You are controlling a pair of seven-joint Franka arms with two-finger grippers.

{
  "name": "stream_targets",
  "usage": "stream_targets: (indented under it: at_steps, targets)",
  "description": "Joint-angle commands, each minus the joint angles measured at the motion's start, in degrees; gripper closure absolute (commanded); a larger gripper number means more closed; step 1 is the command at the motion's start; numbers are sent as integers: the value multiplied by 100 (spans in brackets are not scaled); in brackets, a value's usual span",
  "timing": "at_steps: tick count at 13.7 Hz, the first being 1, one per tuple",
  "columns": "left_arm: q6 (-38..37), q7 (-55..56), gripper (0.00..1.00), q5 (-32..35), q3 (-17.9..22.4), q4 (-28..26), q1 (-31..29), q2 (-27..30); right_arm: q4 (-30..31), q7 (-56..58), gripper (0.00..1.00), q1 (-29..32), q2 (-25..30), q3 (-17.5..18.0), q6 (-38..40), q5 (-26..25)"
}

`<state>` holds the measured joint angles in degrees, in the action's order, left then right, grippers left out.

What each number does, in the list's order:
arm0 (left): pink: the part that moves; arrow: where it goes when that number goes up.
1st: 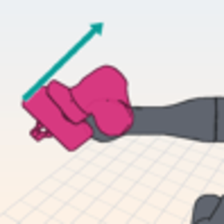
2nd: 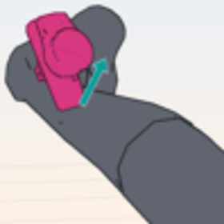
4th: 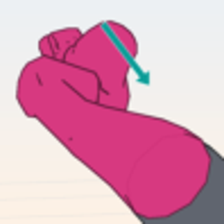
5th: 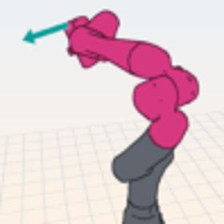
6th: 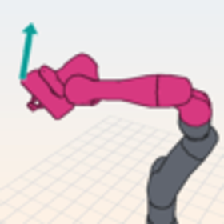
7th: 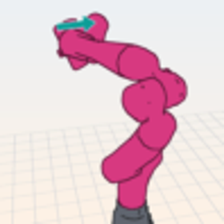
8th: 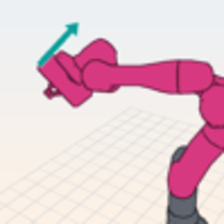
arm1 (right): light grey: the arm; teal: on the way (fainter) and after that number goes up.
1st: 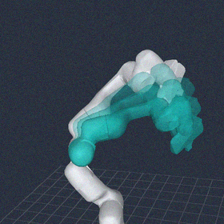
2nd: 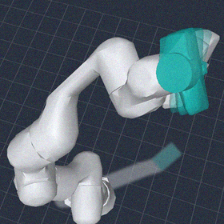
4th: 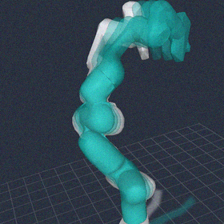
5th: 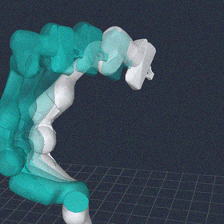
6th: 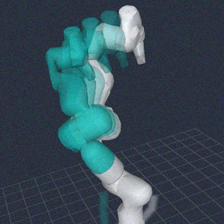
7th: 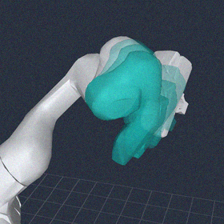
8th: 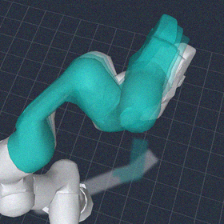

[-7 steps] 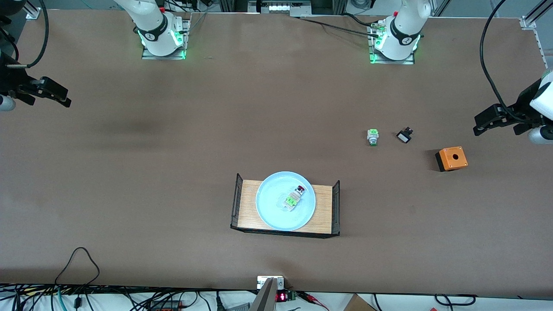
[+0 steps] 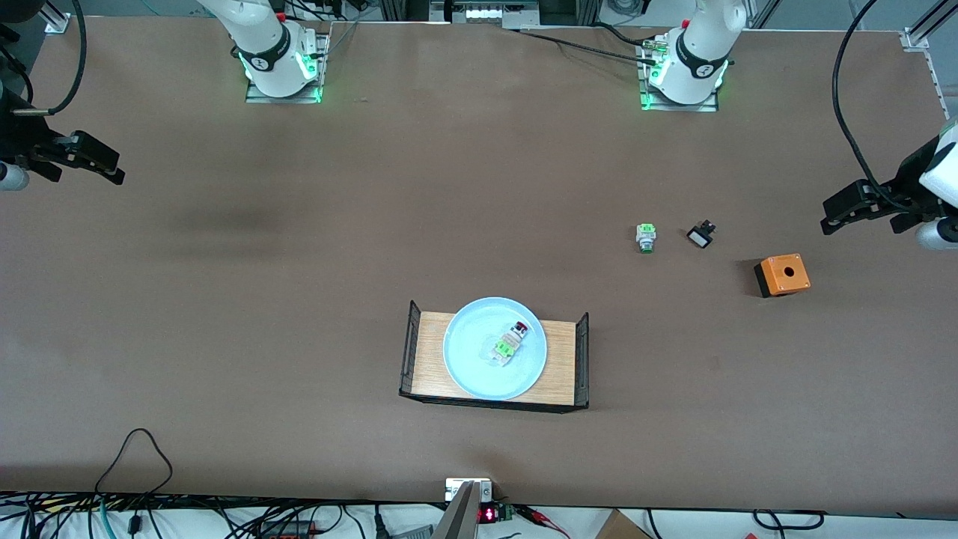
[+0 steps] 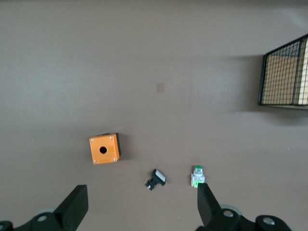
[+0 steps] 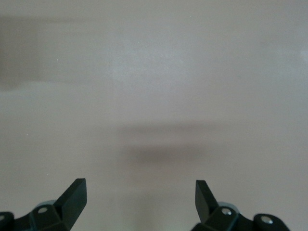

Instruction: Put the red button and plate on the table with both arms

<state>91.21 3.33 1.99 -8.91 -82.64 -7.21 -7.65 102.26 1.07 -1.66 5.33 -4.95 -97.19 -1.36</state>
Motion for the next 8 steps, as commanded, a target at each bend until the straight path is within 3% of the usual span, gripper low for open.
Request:
stream_targets:
  at_steps: [1,4,6,8]
  targets:
    - [-261,-95,0,-68,-58,90,122,-43,-136,-19,0,-19,-41,11,130,-5]
    - [-244,-52,0,-85,-530,160,307,-8,-136,-37,0,-10,-41,11,130,-5]
    - [-191,53,0,-50,-1101,528,334,-69,-136,-28,0,-10,-41,11,130,-5]
    - [175,71,0,-50,-1402,731,465,-280,-136,-2,0,-10,-67,11,130,-5]
